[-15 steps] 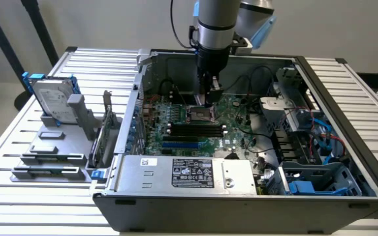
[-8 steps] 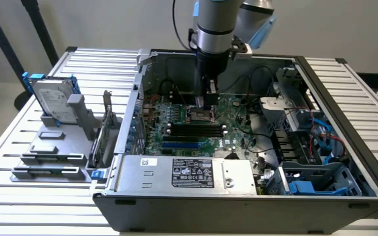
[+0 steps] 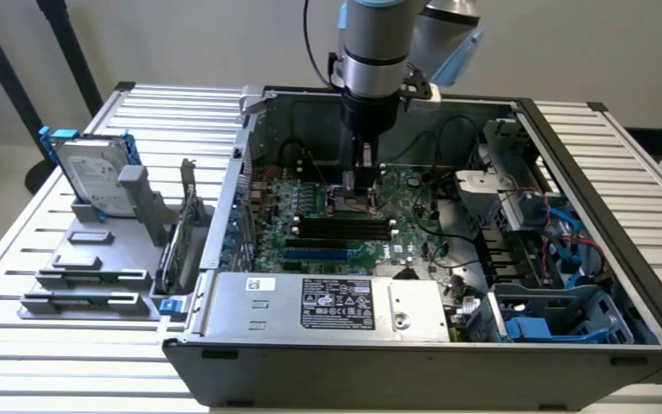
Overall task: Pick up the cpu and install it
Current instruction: 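Place the cpu into insertion slot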
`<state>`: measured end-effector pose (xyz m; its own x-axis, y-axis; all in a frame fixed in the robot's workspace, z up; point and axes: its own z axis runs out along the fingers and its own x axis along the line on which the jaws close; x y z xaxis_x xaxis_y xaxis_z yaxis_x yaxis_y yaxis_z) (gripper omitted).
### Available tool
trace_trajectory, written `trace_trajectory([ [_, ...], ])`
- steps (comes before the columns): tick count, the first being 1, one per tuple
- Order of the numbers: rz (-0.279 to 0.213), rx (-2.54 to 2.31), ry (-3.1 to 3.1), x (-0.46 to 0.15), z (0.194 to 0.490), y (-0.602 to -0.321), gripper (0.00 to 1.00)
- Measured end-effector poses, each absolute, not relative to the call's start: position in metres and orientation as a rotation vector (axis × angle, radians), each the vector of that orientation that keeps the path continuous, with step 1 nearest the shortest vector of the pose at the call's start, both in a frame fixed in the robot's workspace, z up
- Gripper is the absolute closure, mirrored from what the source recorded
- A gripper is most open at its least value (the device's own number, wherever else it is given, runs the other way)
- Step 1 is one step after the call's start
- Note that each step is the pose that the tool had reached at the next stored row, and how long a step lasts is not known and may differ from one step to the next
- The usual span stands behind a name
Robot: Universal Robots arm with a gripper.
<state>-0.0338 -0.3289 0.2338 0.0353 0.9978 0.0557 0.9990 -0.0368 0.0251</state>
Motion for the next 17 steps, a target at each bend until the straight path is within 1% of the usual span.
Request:
trace_trajectory([
  [6,-0.095,-2.245,-2.161,-0.052,0.233,-0.335,0.45],
  [17,-0.108,-2.218,-2.189,-0.052,0.229,-0.335,0.45],
])
